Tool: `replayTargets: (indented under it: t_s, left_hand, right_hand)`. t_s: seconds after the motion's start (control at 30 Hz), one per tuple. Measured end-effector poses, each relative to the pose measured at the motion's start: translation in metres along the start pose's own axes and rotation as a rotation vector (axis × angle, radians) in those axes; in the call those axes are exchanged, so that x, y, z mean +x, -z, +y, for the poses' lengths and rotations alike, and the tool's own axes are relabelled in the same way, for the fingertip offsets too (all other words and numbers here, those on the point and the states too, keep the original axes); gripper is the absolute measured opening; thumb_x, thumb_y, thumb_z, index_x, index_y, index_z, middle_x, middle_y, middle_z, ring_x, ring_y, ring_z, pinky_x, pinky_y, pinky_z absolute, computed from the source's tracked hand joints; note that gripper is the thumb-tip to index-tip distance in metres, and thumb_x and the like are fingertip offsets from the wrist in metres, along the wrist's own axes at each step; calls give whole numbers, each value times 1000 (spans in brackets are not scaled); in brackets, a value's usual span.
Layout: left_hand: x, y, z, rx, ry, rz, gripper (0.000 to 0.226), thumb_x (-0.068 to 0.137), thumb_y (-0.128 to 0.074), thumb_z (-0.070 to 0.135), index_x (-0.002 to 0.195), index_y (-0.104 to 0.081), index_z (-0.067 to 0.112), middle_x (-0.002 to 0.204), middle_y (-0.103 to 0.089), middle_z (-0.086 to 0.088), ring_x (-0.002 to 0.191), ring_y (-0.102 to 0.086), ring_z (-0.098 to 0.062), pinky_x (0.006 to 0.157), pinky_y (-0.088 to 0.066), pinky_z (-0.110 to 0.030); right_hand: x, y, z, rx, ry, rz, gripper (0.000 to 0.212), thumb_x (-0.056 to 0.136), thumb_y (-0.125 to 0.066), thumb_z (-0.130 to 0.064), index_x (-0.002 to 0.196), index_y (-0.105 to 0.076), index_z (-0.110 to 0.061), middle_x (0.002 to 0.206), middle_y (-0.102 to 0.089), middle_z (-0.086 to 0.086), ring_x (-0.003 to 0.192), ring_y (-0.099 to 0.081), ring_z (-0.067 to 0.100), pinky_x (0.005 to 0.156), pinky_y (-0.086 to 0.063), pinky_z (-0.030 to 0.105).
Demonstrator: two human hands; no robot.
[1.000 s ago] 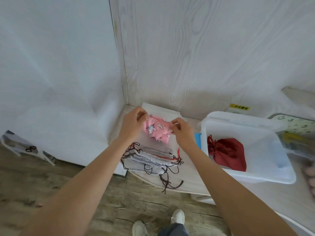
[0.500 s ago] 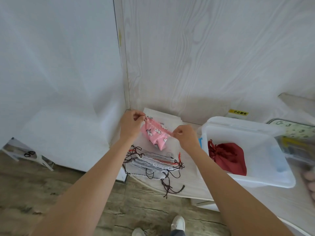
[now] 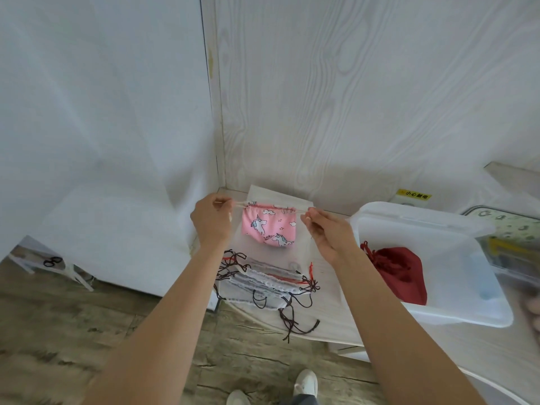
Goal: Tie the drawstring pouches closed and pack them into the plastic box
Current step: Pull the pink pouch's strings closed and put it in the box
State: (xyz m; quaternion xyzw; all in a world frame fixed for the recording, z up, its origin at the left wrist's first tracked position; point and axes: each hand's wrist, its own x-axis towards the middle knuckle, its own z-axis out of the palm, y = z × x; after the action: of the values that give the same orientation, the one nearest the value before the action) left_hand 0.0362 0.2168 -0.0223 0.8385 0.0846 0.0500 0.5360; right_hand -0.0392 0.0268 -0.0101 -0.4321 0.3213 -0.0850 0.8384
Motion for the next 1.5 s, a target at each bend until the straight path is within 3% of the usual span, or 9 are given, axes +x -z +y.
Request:
replayTargets:
  t_s: [0.13,0.27,0.4,0.53,0.73,0.9,1.23,1.33,1.5]
  left_hand:
    - [2,-8,-5,12,115,-93,18,93,-48,12,90,-61,1,83,-61,-12,76,-53,-21,70,-38,-27]
    - [-11,-14,10,-749,491,-257,24,99,-36,7,79,-48,4,73,-58,-10,64,-54,-17,53,-45,-21]
    - [-12,-9,8,-1145,694,-213,12,97,-34,-2,97,-46,0,79,-54,-9,66,-58,-15,48,-51,-16]
    - [-2,-5,-7,-828,529,-140,20,94,-29,-8,94,-41,7,64,-33,-1,52,-33,-10,39,-34,-13]
    - [-3,2,-5,229,-347,-491,14,87,-62,29,91,-62,16,82,-54,6,74,-49,-6,70,-36,-20]
    - [-3,0,0,443,-595,-506,18,86,-64,17,86,-67,-1,70,-30,10,58,-32,-1,55,-28,-19]
    - [-30,-7,-2,901,-800,-191,22,90,-50,26,83,-64,10,83,-62,-7,80,-59,-28,67,-43,-37]
    - [-34,-11,8,554,-402,-523,31,99,-36,28,88,-57,7,79,-63,-8,70,-55,-22,69,-41,-32]
    - [-47,-12,22,-275,328,-647,34,96,-47,24,66,-53,9,60,-53,-4,51,-49,-14,61,-46,-25]
  right_hand:
    - [4,1,2,86,10,76,15,93,-51,-3,81,-59,-7,72,-60,5,65,-52,10,68,-51,20]
    - [4,-4,2,347,-35,18,25,96,-43,-1,74,-51,-8,61,-55,3,69,-65,12,65,-51,25]
    - [9,-6,-4,-224,231,103,22,94,-43,1,78,-47,-14,62,-46,2,43,-48,4,47,-38,19]
    - [8,-2,-18,-1207,613,-47,12,94,-40,-6,91,-49,-13,79,-53,3,65,-49,19,63,-38,31]
    - [5,-4,-7,-2060,685,-446,20,98,-41,-17,101,-56,-3,96,-36,6,79,-53,30,67,-41,40]
    - [6,1,-7,-2105,646,-395,12,95,-48,-9,98,-60,-7,102,-44,6,78,-50,20,67,-41,31]
    - [-20,-7,-7,-1912,563,-137,26,92,-54,-28,98,-70,-8,109,-46,10,106,-42,25,82,-36,29]
    - [-19,-2,-2,-1843,580,-183,26,90,-57,-30,90,-71,-8,106,-52,7,102,-45,22,82,-36,28]
    - [-28,2,3,-717,56,-274,35,94,-51,-23,63,-61,-9,67,-61,8,62,-56,15,69,-47,24]
